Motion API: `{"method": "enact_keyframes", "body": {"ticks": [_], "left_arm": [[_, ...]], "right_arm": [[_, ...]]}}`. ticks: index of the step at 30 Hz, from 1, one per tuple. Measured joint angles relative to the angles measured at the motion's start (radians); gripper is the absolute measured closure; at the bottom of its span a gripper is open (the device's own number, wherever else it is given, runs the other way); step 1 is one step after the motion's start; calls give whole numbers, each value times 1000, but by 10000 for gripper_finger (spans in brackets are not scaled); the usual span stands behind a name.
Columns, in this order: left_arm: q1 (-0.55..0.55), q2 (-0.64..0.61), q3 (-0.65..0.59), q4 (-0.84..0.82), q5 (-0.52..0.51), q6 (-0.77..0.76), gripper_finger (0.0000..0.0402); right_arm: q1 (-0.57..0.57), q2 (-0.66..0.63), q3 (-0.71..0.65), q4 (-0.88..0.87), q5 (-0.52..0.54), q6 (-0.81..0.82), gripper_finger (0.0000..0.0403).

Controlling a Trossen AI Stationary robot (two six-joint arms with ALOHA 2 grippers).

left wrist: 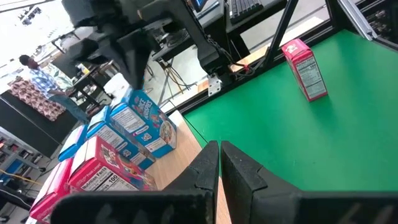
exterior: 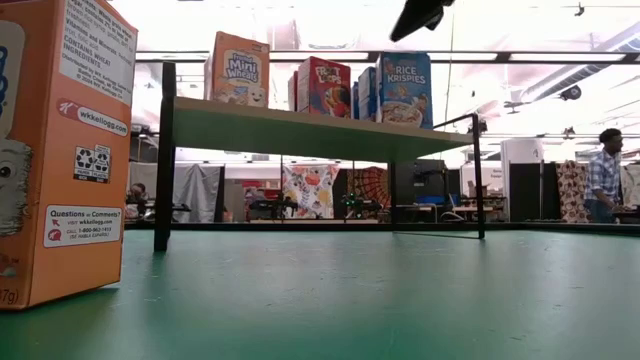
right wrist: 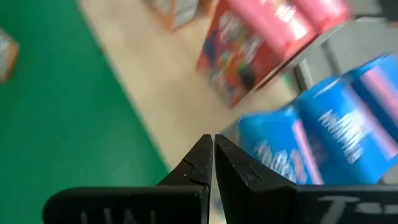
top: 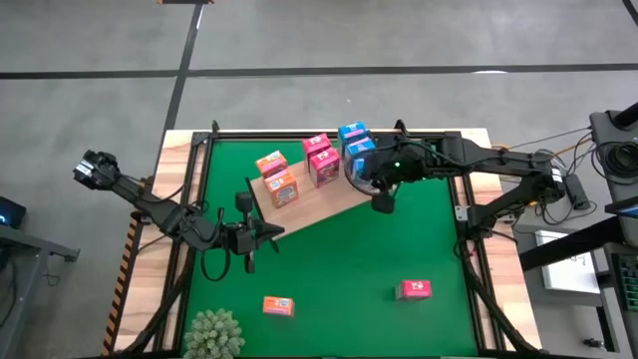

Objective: Stack cereal on shelf
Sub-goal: Put the blue cereal box on the shelf aligned with other blue cereal boxes

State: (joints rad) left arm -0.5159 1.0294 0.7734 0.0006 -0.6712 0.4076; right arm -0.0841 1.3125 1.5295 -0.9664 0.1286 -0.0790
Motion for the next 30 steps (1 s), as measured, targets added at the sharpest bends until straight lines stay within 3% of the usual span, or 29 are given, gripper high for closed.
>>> {"method": "enact_keyframes", "body": {"ticks": [7,30], "left_arm": [[0,0,0,-1,0,-1,402],[0,0,0,-1,0,-6,402]], "right_arm": [[1,-31,0,-168,-21,26,394],[-5,-28,-1,-184,164,-26,394]]}}
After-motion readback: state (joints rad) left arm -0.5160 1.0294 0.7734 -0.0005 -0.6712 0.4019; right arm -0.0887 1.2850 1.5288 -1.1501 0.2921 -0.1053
